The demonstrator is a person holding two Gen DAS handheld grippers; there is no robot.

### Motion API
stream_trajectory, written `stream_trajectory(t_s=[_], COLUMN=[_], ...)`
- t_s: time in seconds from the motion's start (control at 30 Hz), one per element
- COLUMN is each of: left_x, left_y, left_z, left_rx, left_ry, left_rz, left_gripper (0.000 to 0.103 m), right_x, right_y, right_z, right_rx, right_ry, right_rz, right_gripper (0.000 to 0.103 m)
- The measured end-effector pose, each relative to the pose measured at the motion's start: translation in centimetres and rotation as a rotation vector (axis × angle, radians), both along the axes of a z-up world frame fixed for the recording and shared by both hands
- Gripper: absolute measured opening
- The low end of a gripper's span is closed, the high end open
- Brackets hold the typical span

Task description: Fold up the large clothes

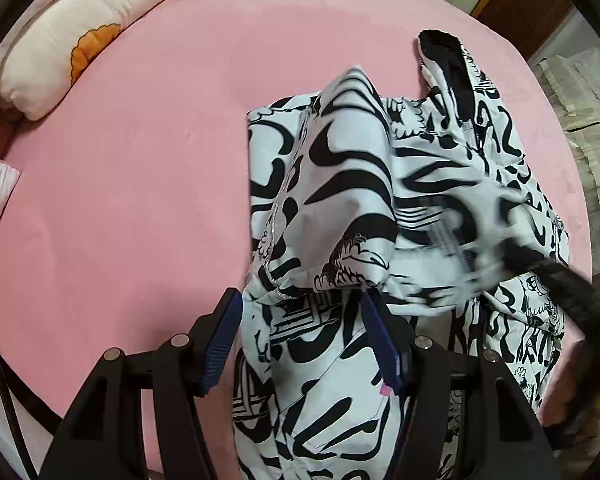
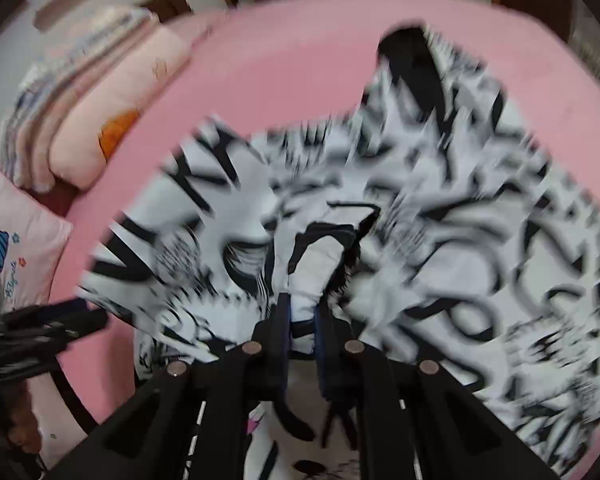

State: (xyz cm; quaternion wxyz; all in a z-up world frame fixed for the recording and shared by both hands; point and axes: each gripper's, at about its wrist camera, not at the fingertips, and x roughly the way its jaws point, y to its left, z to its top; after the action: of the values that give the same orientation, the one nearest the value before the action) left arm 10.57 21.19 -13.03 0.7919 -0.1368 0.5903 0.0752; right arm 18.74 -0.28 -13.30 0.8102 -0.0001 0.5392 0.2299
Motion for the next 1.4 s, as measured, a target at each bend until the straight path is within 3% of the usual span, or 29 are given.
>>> stream_trajectory(t_s=[0.13,0.23,0.37,0.53,0.63,0.77,0.97,1.1,1.23,1.27,1.3,1.33,1.4], left_x=[0.7,1.6,3.2,5.2,6.4,7.7,10.4,12.8,15.1,15.9,16.4,17.0,17.7], left_y=[-1.2,-2.6,-4.5,-5.2,-4.5,-2.1,1.0,3.5,5.6,6.0,6.1,6.0,5.8], left_z=[0.1,-0.1,-1.5,-5.3,-7.1,-7.7,-8.8,-10.2,-11.0,-11.3,-11.4,-11.3,-11.2], left_rx=[0.005,0.011,0.047,0.099,0.126,0.118,0.114,0.070,0.001,-0.008,-0.016,-0.019,0.039], left_ry=[-0.012,-0.018,-0.002,0.071,0.114,0.105,0.092,0.099,0.097,0.098,0.096,0.093,0.082], left_rz=[-0.015,-0.043,-0.091,-0.123,-0.117,-0.052,-0.005,0.038,0.091,0.086,0.080,0.074,0.062], left_gripper=[0.060,0.060,0.060,0.060,0.060,0.060,0.060,0.061,0.064,0.061,0.040,0.033,0.032], right_x=[0.6,0.9,1.7,0.8,0.4,0.3,2.7,6.2,8.7,9.0,9.1,9.3,9.3], right_y=[-5.2,-9.3,-14.7,-17.2,-18.9,-21.0,-19.8,-19.0,-18.8,-18.6,-18.4,-18.3,-18.5], right_z=[3.7,4.0,0.8,-6.1,-7.8,-6.5,-6.1,-8.3,-10.8,-11.1,-11.2,-10.9,-10.3], right_rx=[-0.012,-0.057,-0.103,-0.177,-0.188,-0.121,-0.087,-0.028,0.058,0.046,0.020,-0.003,-0.019], right_ry=[-0.088,-0.101,-0.017,0.147,0.173,0.135,0.106,0.123,0.204,0.201,0.188,0.163,0.120], right_rz=[-0.088,-0.162,-0.231,-0.262,-0.338,-0.404,-0.321,-0.298,-0.301,-0.293,-0.264,-0.253,-0.261], right_gripper=[0.010,0.009,0.006,0.007,0.018,0.047,0.048,0.048,0.046,0.024,0.016,0.012,0.011])
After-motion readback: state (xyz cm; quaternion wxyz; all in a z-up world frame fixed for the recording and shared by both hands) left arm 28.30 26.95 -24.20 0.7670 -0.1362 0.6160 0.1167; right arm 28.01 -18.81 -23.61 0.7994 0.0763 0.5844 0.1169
